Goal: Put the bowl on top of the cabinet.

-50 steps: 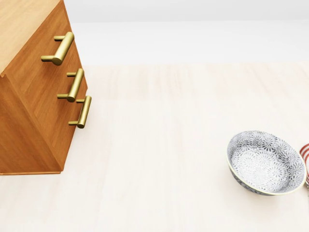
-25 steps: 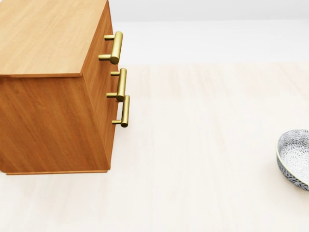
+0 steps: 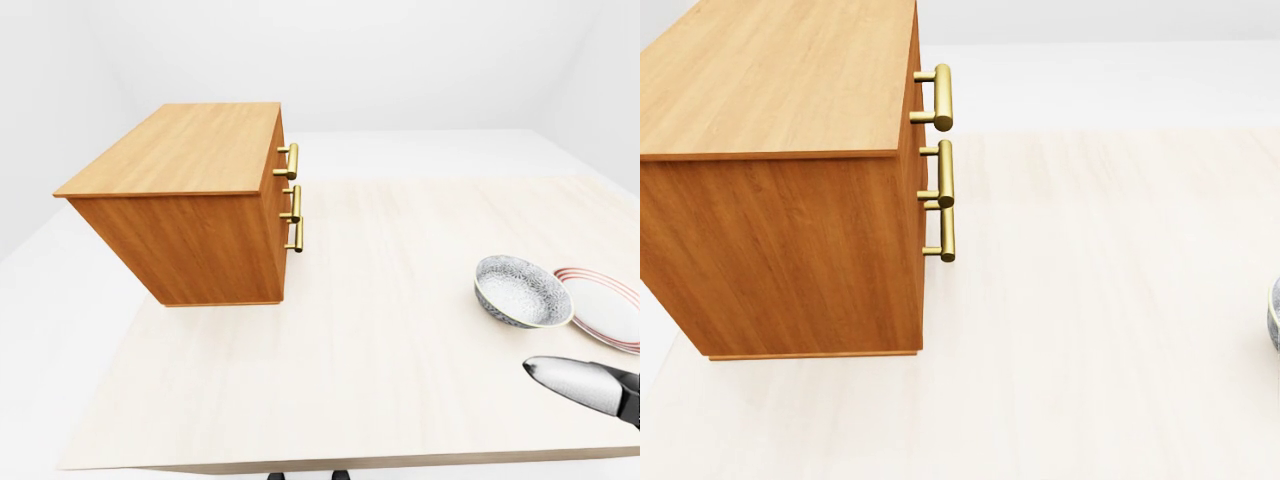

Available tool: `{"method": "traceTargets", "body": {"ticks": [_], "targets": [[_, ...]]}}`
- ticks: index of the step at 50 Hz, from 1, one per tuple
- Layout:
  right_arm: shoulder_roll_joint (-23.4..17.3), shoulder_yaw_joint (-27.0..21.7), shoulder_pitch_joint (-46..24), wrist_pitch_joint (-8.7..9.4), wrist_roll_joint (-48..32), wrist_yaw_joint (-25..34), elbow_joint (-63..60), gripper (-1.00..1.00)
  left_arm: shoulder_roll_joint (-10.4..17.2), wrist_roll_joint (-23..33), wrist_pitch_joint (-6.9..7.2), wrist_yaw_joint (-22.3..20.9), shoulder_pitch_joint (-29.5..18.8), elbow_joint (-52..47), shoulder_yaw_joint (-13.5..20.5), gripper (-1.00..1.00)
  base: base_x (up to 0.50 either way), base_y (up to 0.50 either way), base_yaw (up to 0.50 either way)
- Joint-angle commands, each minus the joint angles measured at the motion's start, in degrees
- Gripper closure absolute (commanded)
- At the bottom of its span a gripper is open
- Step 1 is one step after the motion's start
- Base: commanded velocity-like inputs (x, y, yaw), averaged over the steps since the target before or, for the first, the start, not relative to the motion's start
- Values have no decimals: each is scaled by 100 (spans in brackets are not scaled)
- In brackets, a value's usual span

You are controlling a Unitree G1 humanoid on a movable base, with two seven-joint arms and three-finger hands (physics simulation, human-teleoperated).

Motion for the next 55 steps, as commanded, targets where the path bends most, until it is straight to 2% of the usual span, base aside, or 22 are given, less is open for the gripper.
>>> {"method": "traceTargets", "body": {"ticks": [1, 5, 8, 13, 14, 17, 24, 27, 35, 42, 44, 45, 49, 53, 55], "targets": [[109, 9, -241, 0, -243, 153, -1, -100, -21, 46, 0, -15, 6, -3, -42, -100, 0, 0, 0], [101, -51, -513, 0, -473, 370, -1, -100, -17, 35, 0, -11, 0, -22, -31, -100, 0, 0, 0], [230, -129, -984, 0, -962, 784, -1, -100, -21, 60, 0, -17, -3, -12, -50, -100, 0, 0, 0], [321, -166, -1109, 0, -1125, 969, -1, -100, -23, 62, 0, -20, -4, -13, -49, -100, 0, 0, 0], [-290, 147, -1603, 0, -1827, 1029, 1094, -100, -17, 72, 0, -18, -9, -19, -61, -100, 0, 0, 0], [-385, 278, -1953, 0, -2384, 1343, 1702, -100, -3, 73, 0, -7, -27, -13, -66, -100, 0, 0, 0], [-781, 1191, -2348, 0, -4002, 1809, 3645, -100, 21, 73, 0, 21, -47, -65, -87, -100, 0, 0, 0], [-807, 1220, -2506, 0, -4124, 1879, 4138, -100, 35, 66, 0, 18, -63, -59, -73, -100, 0, 0, 0], [-1310, 1738, -2905, 0, -4666, 1660, 6538, -100, 35, 82, 0, 10, -66, -36, -84, -100, 0, 0, 0], [-1751, 2266, -3397, 0, -4748, 1466, 8192, -100, 36, 88, 0, 5, -69, -32, -79, -100, 0, 0, 0], [-1876, 2447, -3711, 0, -4597, 1618, 8778, -100, 27, 98, 0, 0, -65, -32, -96, -100, 0, 0, 0], [-2032, 2704, -3895, 0, -4866, 1539, 9247, -100, 7, 140, 0, -13, -50, -26, -134, -100, 0, 0, 0], [-2318, 3186, -4384, 0, -5271, 1553, 10271, -100, 21, 105, 0, -1, -66, -44, -95, -100, 0, 0, 0], [-2500, 3679, -4799, -12, -5933, 1756, 10980, -100, -1, 153, 0, -13, -57, -40, -142, -100, 0, 0, 0], [-2521, 3778, -4882, -65, -6199, 1824, 11229, -100, -7, 150, 0, -21, -55, -28, -134, -100, 0, 0, 0]]}}
